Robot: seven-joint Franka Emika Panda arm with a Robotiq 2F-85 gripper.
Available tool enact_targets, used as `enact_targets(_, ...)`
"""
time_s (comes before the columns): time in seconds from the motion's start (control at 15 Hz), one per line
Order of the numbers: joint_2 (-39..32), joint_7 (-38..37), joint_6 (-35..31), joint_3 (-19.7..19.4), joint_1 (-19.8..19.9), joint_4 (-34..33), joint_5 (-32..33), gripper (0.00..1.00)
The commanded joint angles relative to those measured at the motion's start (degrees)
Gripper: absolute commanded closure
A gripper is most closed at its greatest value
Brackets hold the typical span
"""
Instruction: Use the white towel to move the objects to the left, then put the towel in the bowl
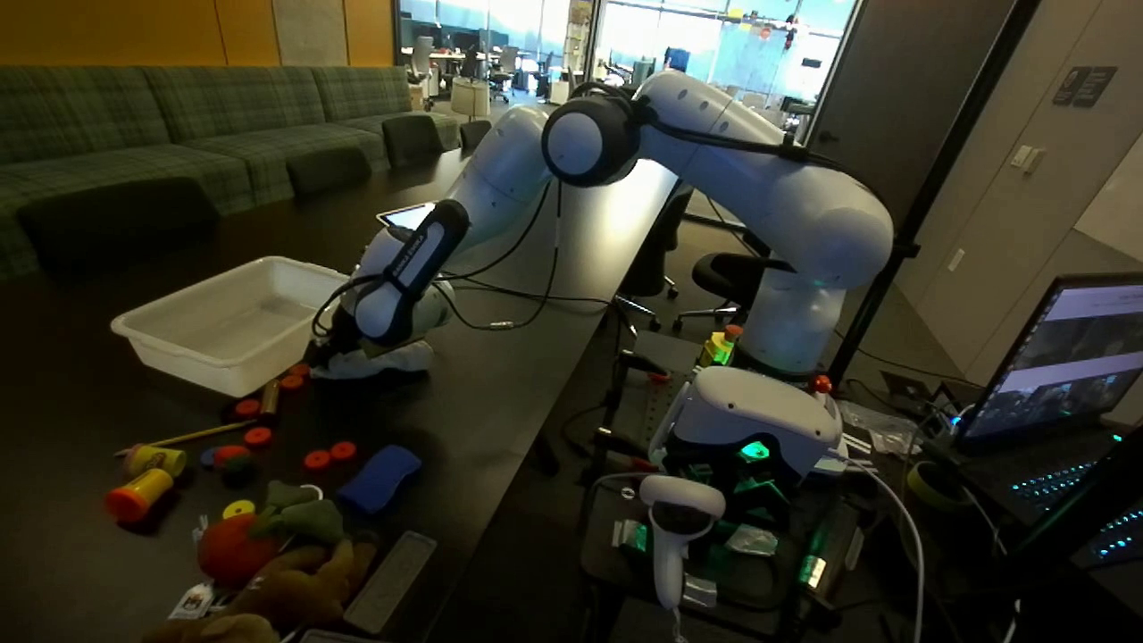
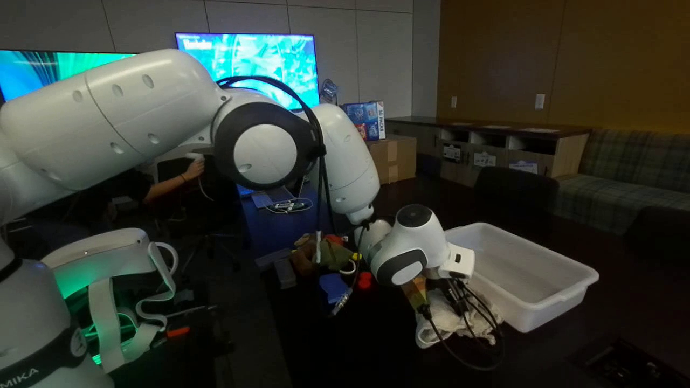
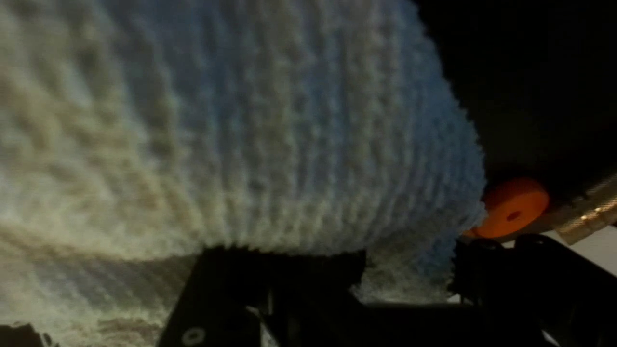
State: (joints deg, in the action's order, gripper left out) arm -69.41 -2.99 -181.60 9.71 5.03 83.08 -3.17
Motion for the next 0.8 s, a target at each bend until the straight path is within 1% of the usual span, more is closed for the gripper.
enact_targets(0.0, -1.24, -1.58, 0.07, 0.91, -3.46, -0.46, -1.60, 0.85)
enact_targets(0.27, -0.63, -3.38, -1.25, 1.25, -8.25, 1.01, -2.34, 0.85)
enact_targets(0.53, 0.74, -4.85, -2.33, 2.48, -12.69, 3.28, -2.78, 0.85)
enact_targets(0.73, 2.34, -5.29, -3.26, 3.78, -15.06, 5.60, -2.75, 0.85)
